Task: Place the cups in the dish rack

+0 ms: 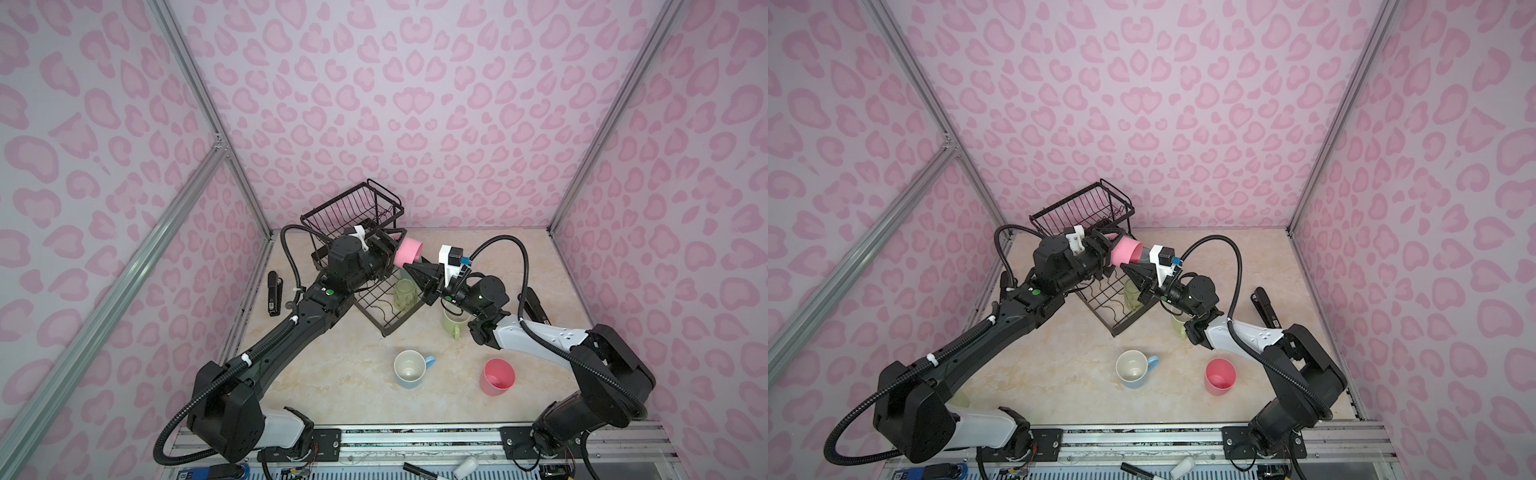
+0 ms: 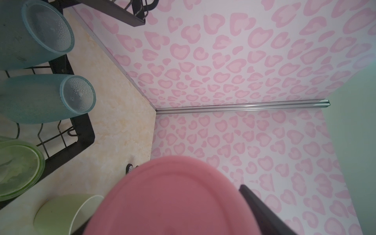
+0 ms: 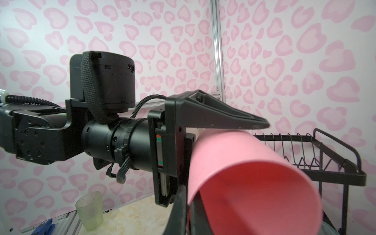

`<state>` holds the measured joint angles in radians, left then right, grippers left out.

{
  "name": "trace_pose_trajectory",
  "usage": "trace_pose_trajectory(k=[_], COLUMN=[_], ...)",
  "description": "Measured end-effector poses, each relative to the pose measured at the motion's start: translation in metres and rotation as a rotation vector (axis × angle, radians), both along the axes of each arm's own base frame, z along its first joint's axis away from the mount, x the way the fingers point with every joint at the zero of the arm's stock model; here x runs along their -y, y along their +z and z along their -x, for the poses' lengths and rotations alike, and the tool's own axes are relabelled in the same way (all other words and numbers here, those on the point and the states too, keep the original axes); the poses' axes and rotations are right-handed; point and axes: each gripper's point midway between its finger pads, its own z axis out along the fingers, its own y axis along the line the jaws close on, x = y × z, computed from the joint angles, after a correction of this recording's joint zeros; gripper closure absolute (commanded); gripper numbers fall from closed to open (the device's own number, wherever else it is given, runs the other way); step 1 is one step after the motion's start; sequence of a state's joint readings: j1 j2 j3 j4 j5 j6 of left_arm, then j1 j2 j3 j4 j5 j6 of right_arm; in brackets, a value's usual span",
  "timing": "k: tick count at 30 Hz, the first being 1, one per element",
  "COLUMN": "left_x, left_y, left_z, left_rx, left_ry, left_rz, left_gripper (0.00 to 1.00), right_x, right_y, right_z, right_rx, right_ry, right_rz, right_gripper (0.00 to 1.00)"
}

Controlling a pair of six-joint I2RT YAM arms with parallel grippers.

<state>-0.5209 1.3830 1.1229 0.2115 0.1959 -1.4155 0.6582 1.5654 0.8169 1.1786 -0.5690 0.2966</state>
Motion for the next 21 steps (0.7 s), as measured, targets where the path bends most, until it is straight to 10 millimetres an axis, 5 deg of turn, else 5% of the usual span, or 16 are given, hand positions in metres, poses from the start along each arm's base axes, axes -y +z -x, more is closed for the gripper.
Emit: trace_pose_trajectory(k=[10, 21], left_x=[-0.009, -0.011], left_y=[0.006, 0.005], left_z=[-0.002, -0.003], left_rx=[0.022, 0.024], left_ry=[0.021, 0.025], left_rz=[-0.007, -0.012], left_gripper=[0.10, 0.28], right_x=[0.001, 0.000], right_y=[0.000, 0.001], right_z=[0.001, 0.001], right_rx=[-0.001, 0.003], right_ry=[0.004, 0.008], right_rz=[0.000, -0.001], right_gripper=[1.00, 1.00])
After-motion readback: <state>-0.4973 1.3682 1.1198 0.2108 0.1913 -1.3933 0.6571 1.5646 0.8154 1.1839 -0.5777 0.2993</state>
